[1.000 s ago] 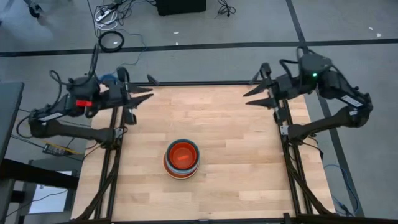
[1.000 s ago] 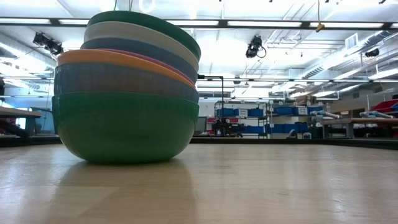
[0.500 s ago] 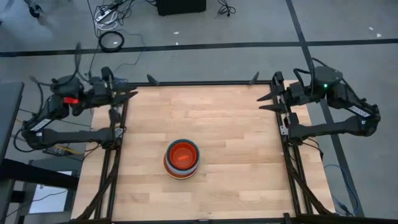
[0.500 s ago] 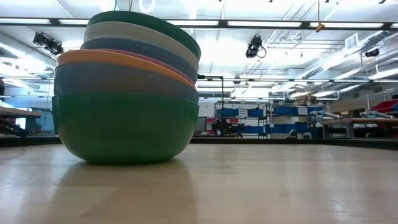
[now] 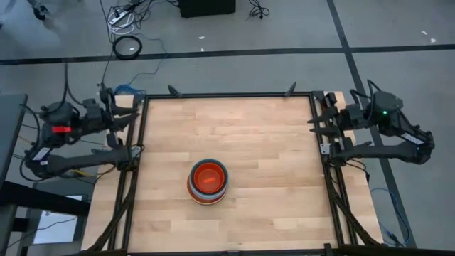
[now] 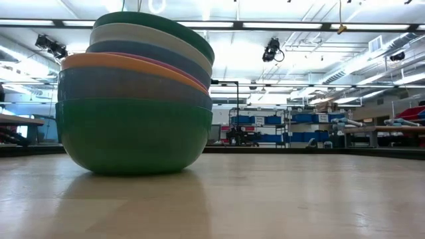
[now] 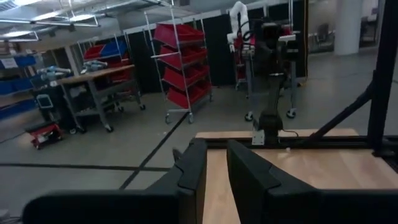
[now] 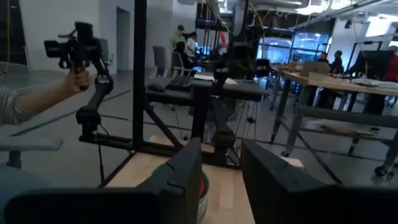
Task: Nest bowls inside each other
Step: Return to Home Position
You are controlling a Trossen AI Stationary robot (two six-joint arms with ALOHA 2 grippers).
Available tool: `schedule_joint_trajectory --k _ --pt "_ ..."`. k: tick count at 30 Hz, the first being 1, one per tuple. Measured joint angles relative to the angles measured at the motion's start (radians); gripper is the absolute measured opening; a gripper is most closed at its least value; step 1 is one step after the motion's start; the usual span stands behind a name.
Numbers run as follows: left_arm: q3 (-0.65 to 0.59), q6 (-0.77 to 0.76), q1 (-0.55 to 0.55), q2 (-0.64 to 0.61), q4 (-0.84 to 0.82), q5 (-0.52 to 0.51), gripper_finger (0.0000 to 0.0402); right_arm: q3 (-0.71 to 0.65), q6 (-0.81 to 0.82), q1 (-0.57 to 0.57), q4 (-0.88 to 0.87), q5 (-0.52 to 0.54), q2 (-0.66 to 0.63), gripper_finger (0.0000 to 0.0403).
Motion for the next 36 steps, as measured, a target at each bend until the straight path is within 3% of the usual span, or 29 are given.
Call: schedule_joint_trajectory --k 9,16,36 --pt "-0.342 -0.011 0.000 -0.226 0.312 0.025 0.0072 -0.042 0.006 0.000 -0.003 0.001 -0.004 0.0100" --pt "-0.497 -0.042 0.000 -0.284 0.378 0.027 0.0072 -0.076 0.011 0.000 0.000 0.007 -0.004 0.0100" --pt "-0.690 -0.159 0.000 -0.337 0.455 0.212 0.0072 -0.491 0.056 -0.001 0.474 0.009 0.006 0.0100"
